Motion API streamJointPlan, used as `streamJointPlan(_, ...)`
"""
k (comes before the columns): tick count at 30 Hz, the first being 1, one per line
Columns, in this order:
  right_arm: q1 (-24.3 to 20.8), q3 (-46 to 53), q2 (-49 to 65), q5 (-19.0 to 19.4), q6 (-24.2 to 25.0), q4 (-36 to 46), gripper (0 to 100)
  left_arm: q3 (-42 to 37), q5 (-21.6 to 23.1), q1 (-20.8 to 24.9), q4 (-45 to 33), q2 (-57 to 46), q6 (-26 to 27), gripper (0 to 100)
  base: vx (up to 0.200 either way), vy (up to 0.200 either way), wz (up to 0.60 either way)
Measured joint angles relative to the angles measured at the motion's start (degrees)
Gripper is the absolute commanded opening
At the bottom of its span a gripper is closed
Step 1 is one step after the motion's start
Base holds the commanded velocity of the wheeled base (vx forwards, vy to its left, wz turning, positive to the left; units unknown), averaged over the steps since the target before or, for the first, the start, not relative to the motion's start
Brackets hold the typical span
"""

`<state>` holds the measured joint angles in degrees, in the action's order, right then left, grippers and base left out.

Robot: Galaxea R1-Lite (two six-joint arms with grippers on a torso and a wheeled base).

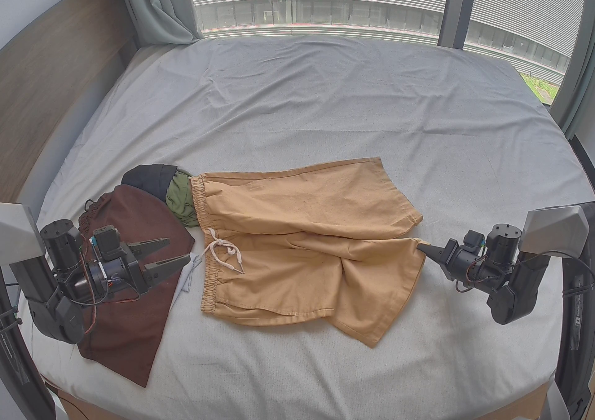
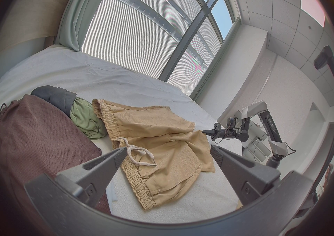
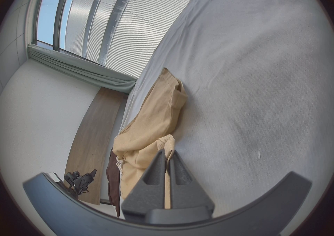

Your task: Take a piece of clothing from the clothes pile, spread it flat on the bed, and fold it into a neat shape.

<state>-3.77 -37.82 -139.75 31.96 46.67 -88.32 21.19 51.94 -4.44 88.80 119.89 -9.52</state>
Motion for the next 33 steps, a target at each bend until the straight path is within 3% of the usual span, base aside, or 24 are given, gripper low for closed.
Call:
streamJointPlan(26, -0.8, -9.5, -2.8, -3.9, -0.4, -0.2, 0, 0.1, 0.1, 0.0, -0.1, 0.0, -0.1, 100, 0.0, 0.0, 0.0)
streamJointPlan(27, -0.8, -9.5, -2.9, -3.9, -0.5, -0.3, 100, 0.1, 0.1, 0.0, -0.1, 0.0, 0.0, 100, 0.0, 0.0, 0.0)
streamJointPlan(33, -0.9, -9.5, -3.1, -3.9, -2.0, -0.3, 100, 0.1, 0.1, 0.0, 0.0, 0.0, 0.0, 100, 0.0, 0.0, 0.0)
